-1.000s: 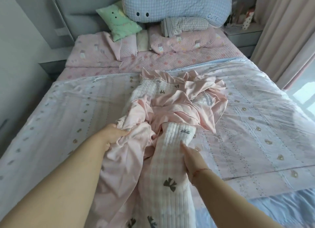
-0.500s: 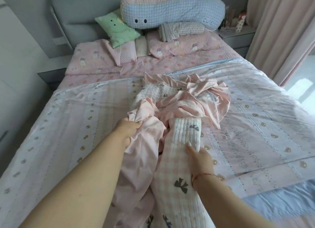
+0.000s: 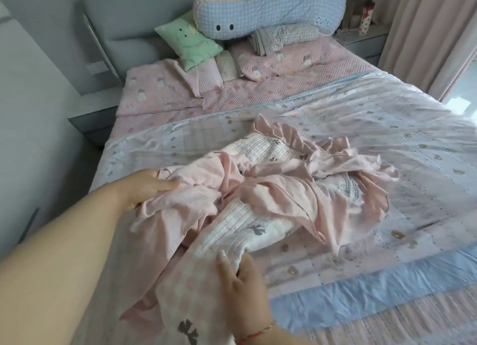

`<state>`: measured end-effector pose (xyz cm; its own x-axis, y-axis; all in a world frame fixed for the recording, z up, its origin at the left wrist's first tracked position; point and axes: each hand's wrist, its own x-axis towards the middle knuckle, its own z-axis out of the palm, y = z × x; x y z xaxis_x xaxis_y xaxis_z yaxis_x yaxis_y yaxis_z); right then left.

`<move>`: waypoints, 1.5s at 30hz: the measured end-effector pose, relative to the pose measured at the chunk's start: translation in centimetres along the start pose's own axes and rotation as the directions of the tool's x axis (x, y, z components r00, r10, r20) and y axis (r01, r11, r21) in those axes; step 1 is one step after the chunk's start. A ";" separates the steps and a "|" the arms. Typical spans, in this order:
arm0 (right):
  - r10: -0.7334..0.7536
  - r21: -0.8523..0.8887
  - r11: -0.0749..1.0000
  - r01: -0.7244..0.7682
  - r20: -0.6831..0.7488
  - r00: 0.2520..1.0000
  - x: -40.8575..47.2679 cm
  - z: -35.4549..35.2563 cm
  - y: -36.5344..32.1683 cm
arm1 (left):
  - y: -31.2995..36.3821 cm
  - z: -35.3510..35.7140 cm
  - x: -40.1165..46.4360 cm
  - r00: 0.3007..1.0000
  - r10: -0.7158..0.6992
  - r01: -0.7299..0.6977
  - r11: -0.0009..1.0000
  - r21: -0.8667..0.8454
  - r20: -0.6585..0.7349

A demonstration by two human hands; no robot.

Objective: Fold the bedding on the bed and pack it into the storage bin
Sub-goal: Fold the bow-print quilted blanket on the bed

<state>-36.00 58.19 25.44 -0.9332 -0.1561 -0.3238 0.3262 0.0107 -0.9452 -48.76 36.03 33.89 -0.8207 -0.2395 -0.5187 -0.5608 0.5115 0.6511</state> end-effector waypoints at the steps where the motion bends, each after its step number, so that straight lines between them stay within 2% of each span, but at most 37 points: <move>1: 0.025 -0.040 0.999 -0.024 0.033 0.999 -0.3 1.3 0.9 | -1.5 -0.7 0.0 0.999 -0.031 0.033 0.995 0.098 -0.022; 3: 0.131 -0.133 0.984 -0.117 0.105 0.986 -0.5 3.5 2.5 | -4.9 -1.1 0.3 0.989 -0.099 0.123 0.965 0.232 -0.112; 5: 0.293 -0.208 0.945 -0.254 0.188 0.937 0.0 4.8 4.1 | -8.6 -0.2 1.4 0.977 -0.145 0.184 0.945 0.270 -0.157; 7: 0.455 -0.151 0.890 -0.430 0.231 0.860 0.7 5.1 5.2 | -12.1 1.5 2.8 0.975 -0.151 0.193 0.939 0.286 -0.164; 9: 0.534 -0.110 0.845 -0.523 0.218 0.817 1.6 4.8 5.7 | -14.7 3.1 4.2 0.962 -0.158 0.224 0.923 0.312 -0.223; 11: 0.539 -0.080 0.842 -0.534 0.186 0.822 2.7 4.0 5.8 | -15.8 4.1 5.0 0.943 -0.155 0.266 0.883 0.387 -0.293; 15: 0.466 -0.040 0.885 -0.464 0.091 0.880 5.8 1.5 5.8 | -14.9 5.1 6.2 0.879 -0.111 0.362 0.789 0.496 -0.464; 17: 0.446 -0.019 0.895 -0.445 0.040 0.894 7.7 -0.3 5.6 | -13.8 6.0 6.5 0.835 0.013 0.327 0.792 0.516 -0.549; 19: 0.445 0.008 0.896 -0.445 0.001 0.896 9.4 -2.0 5.3 | -12.8 7.3 6.8 0.789 0.187 0.205 0.818 0.538 -0.586; 22: 0.454 0.038 0.891 -0.452 -0.053 0.890 11.9 -4.6 4.7 | -10.5 9.9 7.1 0.762 0.365 -0.057 0.860 0.507 -0.534; 24: 0.468 0.047 0.884 -0.466 -0.062 0.882 13.6 -6.3 4.1 | -8.7 11.9 6.9 0.787 0.399 -0.197 0.885 0.422 -0.470; 26: 0.480 0.042 0.877 -0.478 -0.052 0.876 15.2 -7.8 3.3 | -7.5 13.9 6.8 0.823 0.380 -0.254 0.911 0.325 -0.423; 34: 0.436 0.022 0.899 -0.436 -0.123 0.892 19.5 -12.7 0.8 | -4.5 17.9 7.6 0.913 0.163 -0.130 0.985 0.114 -0.374; 41: 0.439 0.064 0.897 -0.438 -0.255 0.862 20.4 -13.7 0.1 | -2.9 18.3 8.9 0.976 0.152 -0.132 0.982 0.133 -0.154; 45: 0.458 0.025 0.882 -0.470 -0.277 0.845 21.1 -12.5 0.2 | -3.7 17.6 9.5 0.985 0.118 -0.102 0.988 0.118 -0.130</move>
<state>-57.52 67.26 17.89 -0.6808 0.1470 -0.7175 0.7301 0.0584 -0.6808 -52.56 46.44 16.83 -0.8881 -0.2827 -0.3623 -0.4570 0.6268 0.6311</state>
